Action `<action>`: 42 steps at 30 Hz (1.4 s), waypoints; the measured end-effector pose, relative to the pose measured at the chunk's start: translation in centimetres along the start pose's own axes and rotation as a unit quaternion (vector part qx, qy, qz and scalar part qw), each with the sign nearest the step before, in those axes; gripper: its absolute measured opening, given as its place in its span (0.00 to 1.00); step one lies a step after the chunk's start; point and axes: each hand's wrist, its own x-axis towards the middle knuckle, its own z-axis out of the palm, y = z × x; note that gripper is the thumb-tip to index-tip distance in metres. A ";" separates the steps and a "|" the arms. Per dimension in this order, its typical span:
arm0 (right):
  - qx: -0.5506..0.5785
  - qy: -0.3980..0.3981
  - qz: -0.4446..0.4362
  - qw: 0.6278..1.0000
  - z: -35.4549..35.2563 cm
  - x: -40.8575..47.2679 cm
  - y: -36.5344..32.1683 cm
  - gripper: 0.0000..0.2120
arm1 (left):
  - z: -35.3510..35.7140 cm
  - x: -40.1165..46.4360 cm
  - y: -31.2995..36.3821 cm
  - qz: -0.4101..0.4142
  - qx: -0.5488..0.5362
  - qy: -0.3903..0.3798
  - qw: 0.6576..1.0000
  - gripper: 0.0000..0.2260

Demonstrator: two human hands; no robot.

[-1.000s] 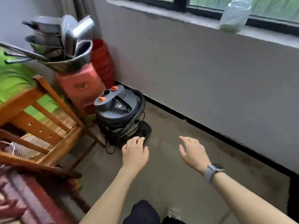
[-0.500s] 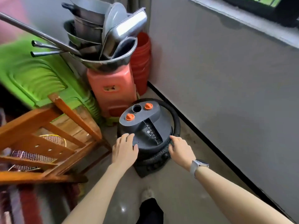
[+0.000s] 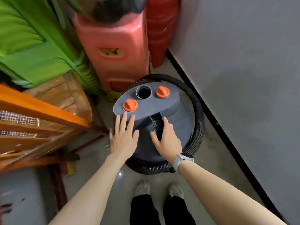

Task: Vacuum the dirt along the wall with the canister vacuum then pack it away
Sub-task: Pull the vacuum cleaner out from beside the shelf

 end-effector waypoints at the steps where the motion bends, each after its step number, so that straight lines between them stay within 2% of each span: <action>1: 0.012 0.012 0.005 1.000 0.6 0.2 0.1 0.31 | 0.5 -0.1 -0.1 0.001 -0.003 0.023 1.000 0.25; 4: -0.011 0.058 0.004 0.998 1.8 0.6 0.4 0.26 | 1.3 -0.2 -0.3 0.011 -0.036 0.091 0.995 0.23; 8: -0.042 0.094 -0.022 0.994 2.3 0.6 0.9 0.24 | 1.9 0.0 0.3 0.009 -0.071 0.139 0.988 0.21; 15: -0.044 0.090 -0.050 0.994 2.2 -1.6 2.4 0.25 | 3.1 -2.3 1.1 -0.009 -0.071 0.162 0.984 0.21; 21: -0.077 0.092 -0.062 0.991 2.1 -6.5 4.7 0.26 | 5.5 -8.2 2.2 -0.021 -0.066 0.177 0.982 0.20; 26: -0.101 0.094 -0.072 0.988 2.1 -11.4 7.4 0.27 | 8.2 -14.5 2.7 -0.016 -0.032 0.223 0.974 0.17; 34: -0.108 0.038 -0.123 0.986 2.6 -19.6 10.8 0.26 | 12.7 -25.3 3.1 -0.067 -0.002 0.252 0.965 0.18; 42: -0.091 -0.044 -0.237 0.966 3.1 -25.7 13.5 0.28 | 17.0 -35.1 5.3 -0.184 0.001 0.302 0.935 0.18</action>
